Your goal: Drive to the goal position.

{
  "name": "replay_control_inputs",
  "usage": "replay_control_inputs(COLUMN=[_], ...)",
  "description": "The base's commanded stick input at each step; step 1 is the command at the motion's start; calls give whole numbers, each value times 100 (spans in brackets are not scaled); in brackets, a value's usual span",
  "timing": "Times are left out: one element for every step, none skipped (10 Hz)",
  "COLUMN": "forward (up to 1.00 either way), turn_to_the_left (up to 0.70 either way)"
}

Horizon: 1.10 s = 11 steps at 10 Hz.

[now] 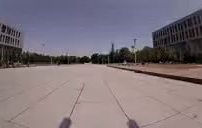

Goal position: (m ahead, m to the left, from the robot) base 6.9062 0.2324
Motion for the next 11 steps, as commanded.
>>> replay_control_inputs(forward=[100, 100, 100, 100, 100, 100, 100, 100, 100, 100, 100], turn_to_the_left=[0, 0, 0, 0, 0, 0, 0, 0, 0, 0, 0])
